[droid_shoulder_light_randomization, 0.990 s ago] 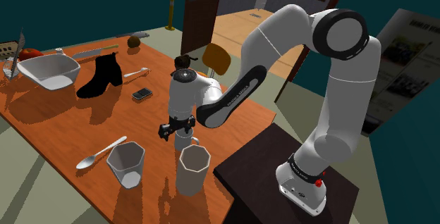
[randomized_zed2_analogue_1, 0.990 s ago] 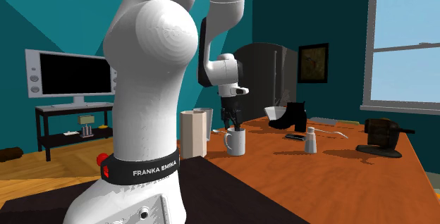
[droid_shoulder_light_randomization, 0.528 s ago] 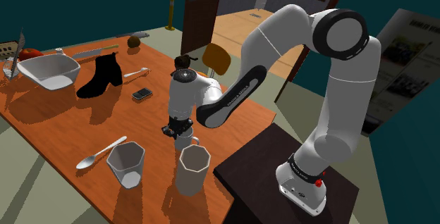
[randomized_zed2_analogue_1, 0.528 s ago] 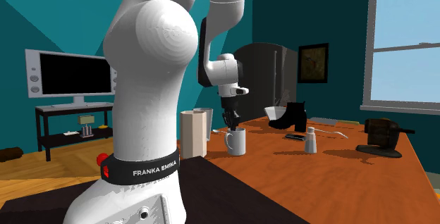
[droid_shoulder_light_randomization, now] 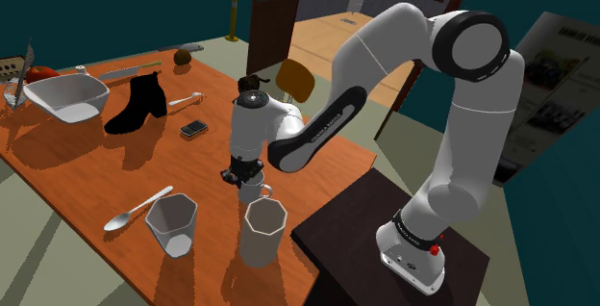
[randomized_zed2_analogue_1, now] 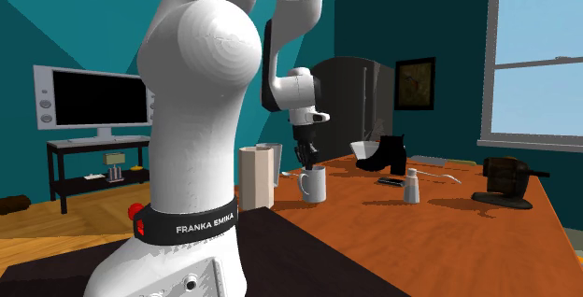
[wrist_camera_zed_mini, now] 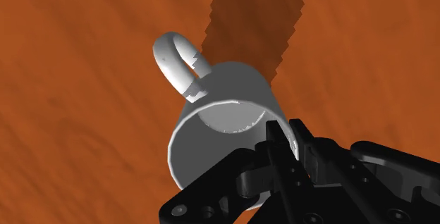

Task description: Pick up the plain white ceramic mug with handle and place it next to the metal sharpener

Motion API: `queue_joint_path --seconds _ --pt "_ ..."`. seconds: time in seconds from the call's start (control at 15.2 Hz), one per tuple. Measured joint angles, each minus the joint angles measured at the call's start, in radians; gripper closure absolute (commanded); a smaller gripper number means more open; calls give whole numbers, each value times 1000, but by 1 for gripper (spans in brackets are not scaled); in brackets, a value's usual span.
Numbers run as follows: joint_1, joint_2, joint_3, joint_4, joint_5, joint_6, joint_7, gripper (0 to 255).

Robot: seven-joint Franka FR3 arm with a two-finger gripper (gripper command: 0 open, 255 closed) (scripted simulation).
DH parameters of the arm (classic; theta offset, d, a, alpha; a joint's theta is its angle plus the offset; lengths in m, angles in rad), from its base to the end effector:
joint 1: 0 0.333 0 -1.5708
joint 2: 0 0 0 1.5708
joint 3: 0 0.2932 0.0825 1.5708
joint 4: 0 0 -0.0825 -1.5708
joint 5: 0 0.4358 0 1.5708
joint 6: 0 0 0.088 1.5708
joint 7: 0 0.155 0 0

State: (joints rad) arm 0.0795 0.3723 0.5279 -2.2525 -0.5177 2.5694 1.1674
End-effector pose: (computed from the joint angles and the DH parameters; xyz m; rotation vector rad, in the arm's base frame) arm 0.4511 0.3377 0.1081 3.0910 -0.2414 0.1460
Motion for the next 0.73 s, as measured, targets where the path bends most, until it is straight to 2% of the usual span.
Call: queue_joint_path --seconds 0.73 --pt "-62 -131 82 -1 149 -100 -114 255"
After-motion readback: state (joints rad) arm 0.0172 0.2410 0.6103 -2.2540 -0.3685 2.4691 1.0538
